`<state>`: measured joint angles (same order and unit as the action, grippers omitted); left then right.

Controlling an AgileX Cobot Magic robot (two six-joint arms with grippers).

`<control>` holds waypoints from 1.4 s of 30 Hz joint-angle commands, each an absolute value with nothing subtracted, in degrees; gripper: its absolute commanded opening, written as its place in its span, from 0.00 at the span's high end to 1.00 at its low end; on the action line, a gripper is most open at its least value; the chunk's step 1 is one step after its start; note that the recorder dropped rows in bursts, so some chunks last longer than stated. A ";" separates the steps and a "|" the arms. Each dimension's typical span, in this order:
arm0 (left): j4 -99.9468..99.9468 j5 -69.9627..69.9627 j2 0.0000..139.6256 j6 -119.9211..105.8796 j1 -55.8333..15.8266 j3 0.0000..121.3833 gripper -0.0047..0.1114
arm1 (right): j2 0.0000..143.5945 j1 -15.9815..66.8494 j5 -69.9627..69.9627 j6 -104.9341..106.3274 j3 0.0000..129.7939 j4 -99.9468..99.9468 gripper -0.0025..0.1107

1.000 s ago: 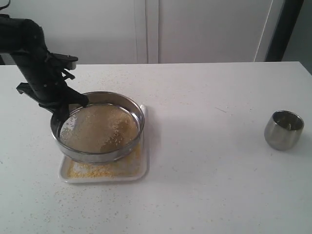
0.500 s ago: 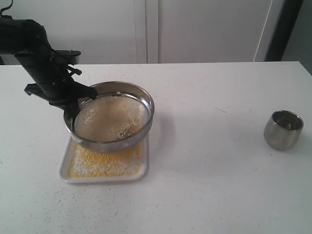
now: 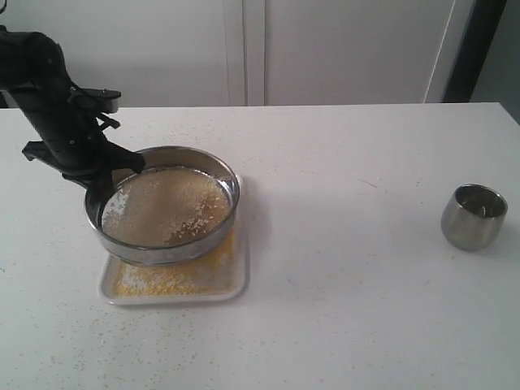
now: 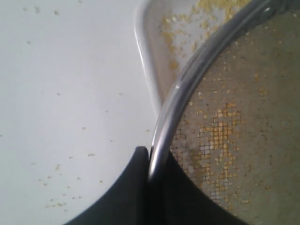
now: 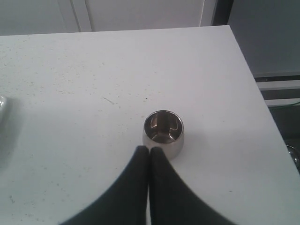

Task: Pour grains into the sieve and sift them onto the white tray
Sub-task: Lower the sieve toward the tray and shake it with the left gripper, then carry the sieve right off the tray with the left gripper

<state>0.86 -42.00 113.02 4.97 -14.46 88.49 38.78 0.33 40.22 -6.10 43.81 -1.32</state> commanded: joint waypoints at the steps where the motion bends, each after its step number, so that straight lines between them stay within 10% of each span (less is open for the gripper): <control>1: 3.35 -42.23 112.35 7.35 -15.33 88.60 0.96 | 38.34 0.00 39.66 -6.17 43.93 -1.49 0.98; 42: 4.38 -47.92 116.98 7.30 -27.29 105.15 0.96 | 38.34 0.00 39.45 -6.29 43.93 -1.49 0.98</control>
<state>2.31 -46.76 116.36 6.38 -25.91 103.05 38.78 0.33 40.22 -6.10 43.81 -1.32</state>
